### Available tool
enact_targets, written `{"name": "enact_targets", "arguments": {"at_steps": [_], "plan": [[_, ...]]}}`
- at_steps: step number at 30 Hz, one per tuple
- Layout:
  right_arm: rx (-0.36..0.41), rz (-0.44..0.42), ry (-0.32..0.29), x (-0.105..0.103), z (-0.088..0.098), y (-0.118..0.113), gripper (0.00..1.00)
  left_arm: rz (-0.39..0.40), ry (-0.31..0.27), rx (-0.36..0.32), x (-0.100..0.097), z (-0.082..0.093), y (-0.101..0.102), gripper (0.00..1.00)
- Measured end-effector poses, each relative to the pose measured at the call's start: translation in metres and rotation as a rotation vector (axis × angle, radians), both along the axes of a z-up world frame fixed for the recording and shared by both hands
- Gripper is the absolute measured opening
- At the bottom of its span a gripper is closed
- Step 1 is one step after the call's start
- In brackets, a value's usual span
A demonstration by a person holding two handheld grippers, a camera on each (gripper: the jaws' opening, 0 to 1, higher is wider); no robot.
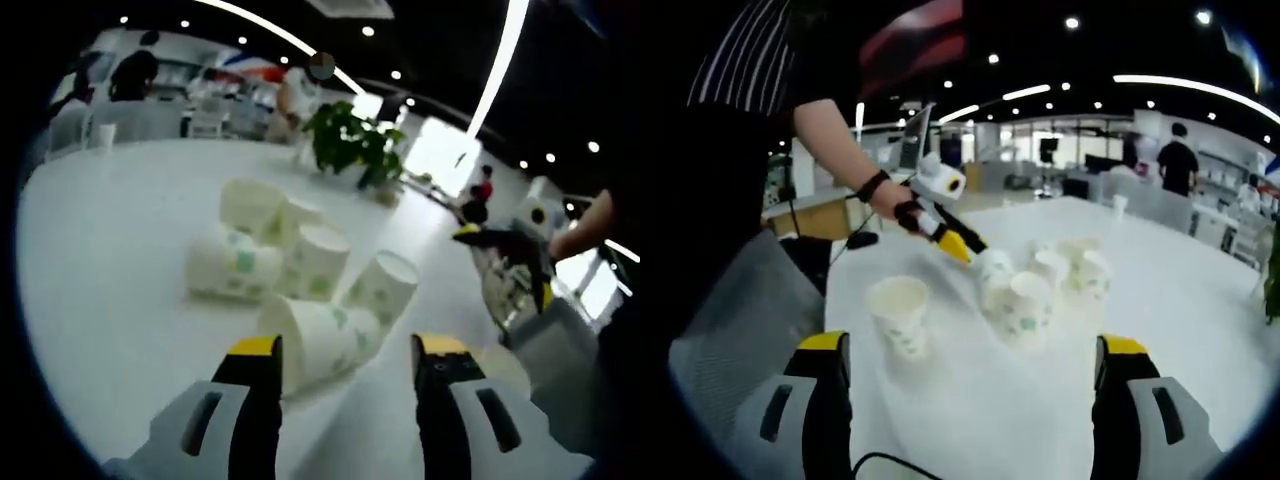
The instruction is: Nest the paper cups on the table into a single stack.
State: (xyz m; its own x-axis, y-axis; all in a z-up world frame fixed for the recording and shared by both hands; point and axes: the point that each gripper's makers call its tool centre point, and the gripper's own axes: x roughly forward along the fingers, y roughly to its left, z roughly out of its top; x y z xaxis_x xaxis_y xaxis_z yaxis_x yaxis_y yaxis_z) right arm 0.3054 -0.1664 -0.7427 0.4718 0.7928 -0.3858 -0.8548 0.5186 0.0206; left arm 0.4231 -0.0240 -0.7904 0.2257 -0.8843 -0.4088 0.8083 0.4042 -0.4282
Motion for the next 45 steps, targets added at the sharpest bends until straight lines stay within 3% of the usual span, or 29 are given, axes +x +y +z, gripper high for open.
{"name": "enact_targets", "arguments": {"at_steps": [12, 20, 25, 45], "plan": [[-0.007, -0.013, 0.011, -0.0017, -0.0046, -0.0047, 1.0, -0.003, 0.035, -0.015, -0.002, 0.0008, -0.0006, 0.27], [-0.006, -0.02, 0.014, -0.0029, -0.0054, -0.0037, 1.0, -0.002, 0.027, -0.007, -0.0017, -0.0002, 0.003, 0.21], [-0.008, -0.019, 0.017, -0.0035, -0.0066, -0.0033, 1.0, 0.006, 0.004, 0.016, 0.0023, -0.0028, 0.0067, 0.06], [-0.015, -0.019, 0.013, -0.0042, -0.0041, -0.0013, 1.0, 0.0, 0.025, -0.007, -0.0047, 0.0064, 0.0041, 0.0]]}}
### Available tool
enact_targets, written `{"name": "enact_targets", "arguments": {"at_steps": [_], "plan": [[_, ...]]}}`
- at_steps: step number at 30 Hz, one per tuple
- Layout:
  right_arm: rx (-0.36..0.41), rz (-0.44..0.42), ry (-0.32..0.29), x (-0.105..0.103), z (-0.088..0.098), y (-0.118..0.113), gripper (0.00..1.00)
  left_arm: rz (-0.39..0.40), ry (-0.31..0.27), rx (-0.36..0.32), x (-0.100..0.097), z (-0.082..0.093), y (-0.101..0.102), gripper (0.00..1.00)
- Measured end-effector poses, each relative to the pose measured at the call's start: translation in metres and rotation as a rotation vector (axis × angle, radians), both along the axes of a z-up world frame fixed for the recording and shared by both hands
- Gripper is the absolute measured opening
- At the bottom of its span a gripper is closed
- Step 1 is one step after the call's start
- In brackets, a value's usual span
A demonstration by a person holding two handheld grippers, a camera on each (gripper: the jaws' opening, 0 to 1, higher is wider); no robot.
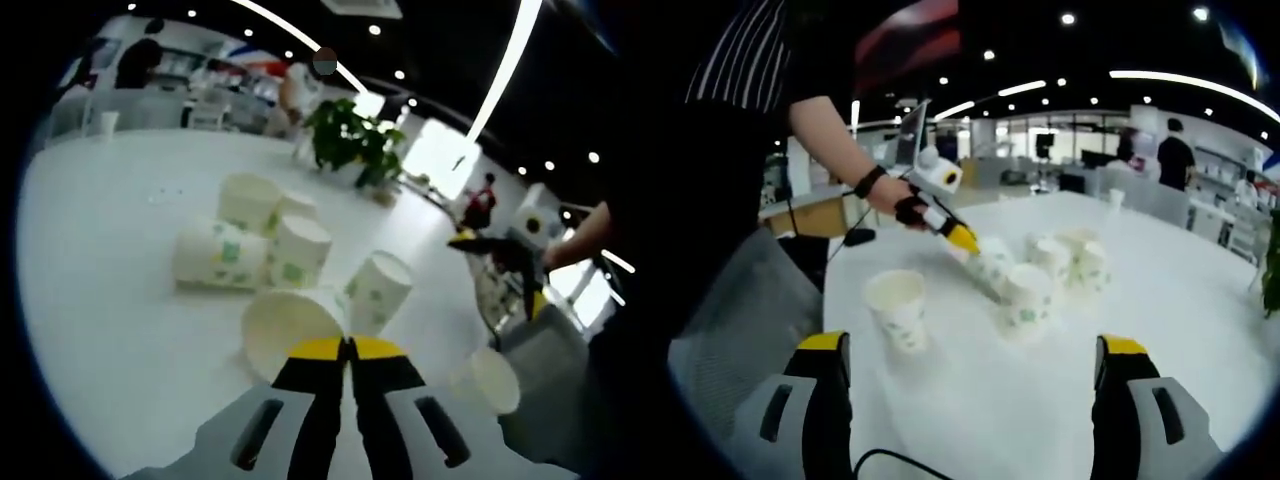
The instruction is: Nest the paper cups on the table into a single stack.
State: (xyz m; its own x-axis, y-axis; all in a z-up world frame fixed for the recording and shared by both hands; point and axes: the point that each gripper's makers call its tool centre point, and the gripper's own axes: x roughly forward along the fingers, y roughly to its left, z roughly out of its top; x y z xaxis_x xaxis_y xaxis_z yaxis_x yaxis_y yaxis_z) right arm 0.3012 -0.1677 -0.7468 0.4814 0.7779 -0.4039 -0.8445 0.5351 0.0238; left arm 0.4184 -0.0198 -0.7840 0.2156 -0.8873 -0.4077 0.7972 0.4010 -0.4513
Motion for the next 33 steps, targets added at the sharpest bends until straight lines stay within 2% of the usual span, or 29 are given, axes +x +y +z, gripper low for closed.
{"name": "enact_targets", "arguments": {"at_steps": [16, 26, 33], "plan": [[-0.008, -0.006, -0.02, 0.0, 0.004, -0.003, 1.0, 0.0, -0.001, 0.013, -0.01, 0.017, 0.006, 0.0], [-0.016, -0.005, -0.03, -0.002, 0.004, -0.003, 1.0, -0.05, -0.032, 0.069, -0.022, 0.028, 0.01, 0.0], [-0.008, 0.005, -0.033, -0.002, 0.005, 0.001, 1.0, -0.049, -0.04, 0.076, -0.024, 0.039, 0.013, 0.0]]}}
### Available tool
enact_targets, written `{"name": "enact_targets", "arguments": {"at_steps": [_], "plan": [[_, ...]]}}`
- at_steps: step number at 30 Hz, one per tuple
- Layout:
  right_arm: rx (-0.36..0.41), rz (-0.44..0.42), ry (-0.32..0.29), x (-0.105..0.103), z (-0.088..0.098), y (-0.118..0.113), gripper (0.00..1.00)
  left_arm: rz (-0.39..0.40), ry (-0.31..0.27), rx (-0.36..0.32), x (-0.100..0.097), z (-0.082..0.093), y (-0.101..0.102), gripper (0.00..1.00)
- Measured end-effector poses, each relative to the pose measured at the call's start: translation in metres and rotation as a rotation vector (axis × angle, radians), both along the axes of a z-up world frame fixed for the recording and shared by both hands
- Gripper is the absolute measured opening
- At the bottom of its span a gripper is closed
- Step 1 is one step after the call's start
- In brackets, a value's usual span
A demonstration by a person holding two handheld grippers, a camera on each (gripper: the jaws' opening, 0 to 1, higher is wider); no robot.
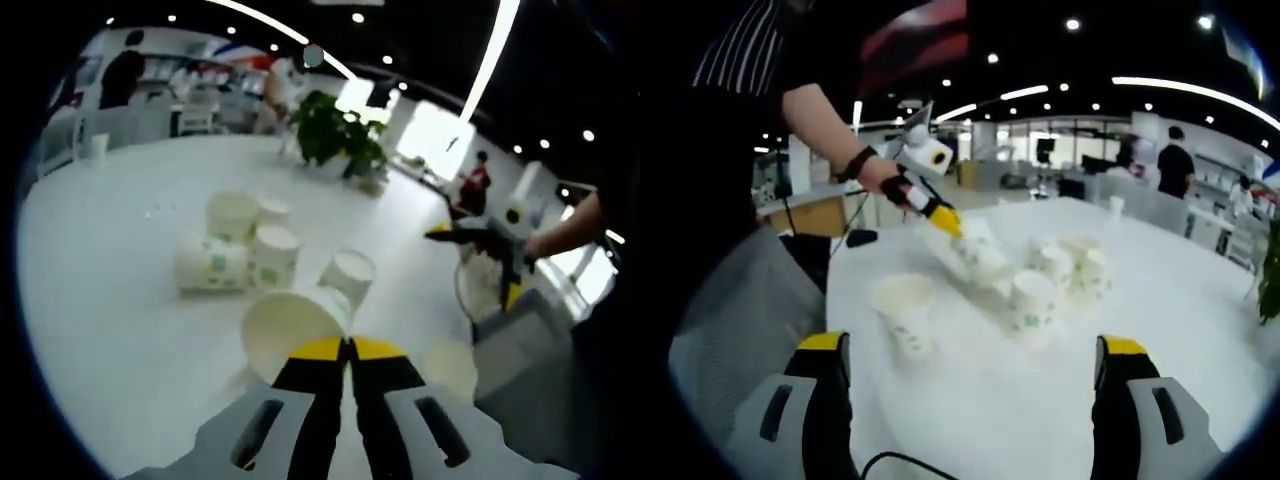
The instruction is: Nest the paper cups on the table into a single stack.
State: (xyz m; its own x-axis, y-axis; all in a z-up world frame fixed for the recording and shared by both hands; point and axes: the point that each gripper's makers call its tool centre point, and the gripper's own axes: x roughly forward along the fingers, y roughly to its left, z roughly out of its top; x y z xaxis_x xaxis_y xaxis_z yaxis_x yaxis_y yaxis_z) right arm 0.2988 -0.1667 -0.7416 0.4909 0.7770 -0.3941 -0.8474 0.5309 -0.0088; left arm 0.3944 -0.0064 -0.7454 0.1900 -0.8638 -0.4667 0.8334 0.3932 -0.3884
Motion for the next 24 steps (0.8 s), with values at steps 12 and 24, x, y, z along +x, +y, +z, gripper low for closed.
{"name": "enact_targets", "arguments": {"at_steps": [12, 24], "plan": [[0.006, 0.012, -0.016, -0.001, 0.004, 0.005, 1.0, -0.08, -0.061, 0.081, -0.01, 0.013, 0.001, 0.0], [0.03, 0.012, -0.023, -0.002, 0.004, 0.012, 1.0, -0.169, -0.148, 0.16, -0.019, 0.034, -0.001, 0.0]]}}
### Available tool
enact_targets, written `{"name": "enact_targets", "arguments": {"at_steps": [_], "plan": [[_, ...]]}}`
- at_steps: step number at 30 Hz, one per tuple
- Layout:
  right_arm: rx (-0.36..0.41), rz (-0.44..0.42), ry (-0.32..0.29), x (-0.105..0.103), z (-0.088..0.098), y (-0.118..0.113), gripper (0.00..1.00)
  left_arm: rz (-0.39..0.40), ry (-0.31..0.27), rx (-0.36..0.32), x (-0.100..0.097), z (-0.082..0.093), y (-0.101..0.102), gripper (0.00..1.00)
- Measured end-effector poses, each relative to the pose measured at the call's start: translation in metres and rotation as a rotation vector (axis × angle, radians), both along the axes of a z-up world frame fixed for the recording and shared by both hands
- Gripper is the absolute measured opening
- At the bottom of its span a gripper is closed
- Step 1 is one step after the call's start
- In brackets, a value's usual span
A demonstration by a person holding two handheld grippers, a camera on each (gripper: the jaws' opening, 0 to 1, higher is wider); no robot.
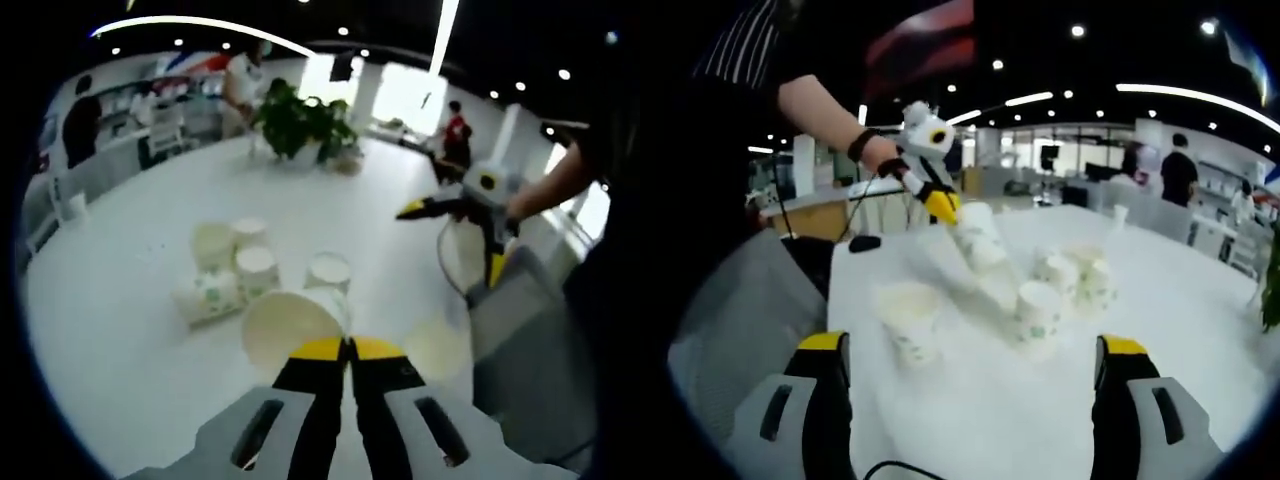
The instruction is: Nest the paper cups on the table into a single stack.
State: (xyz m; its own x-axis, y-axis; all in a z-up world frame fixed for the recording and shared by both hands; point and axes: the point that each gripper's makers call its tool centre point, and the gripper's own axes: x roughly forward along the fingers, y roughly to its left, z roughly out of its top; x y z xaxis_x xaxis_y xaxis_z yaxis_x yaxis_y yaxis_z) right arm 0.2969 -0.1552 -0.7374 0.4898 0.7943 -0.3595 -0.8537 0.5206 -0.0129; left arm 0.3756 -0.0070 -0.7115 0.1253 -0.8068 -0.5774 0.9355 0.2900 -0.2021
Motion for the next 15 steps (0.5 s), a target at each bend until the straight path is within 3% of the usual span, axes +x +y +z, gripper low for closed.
{"name": "enact_targets", "arguments": {"at_steps": [9, 15], "plan": [[0.004, 0.004, -0.007, -0.003, 0.001, 0.005, 1.0, -0.05, -0.028, 0.04, -0.008, 0.016, -0.003, 0.0], [0.014, 0.003, -0.009, -0.005, 0.004, 0.005, 1.0, -0.095, -0.078, 0.069, -0.014, 0.029, -0.004, 0.0]]}}
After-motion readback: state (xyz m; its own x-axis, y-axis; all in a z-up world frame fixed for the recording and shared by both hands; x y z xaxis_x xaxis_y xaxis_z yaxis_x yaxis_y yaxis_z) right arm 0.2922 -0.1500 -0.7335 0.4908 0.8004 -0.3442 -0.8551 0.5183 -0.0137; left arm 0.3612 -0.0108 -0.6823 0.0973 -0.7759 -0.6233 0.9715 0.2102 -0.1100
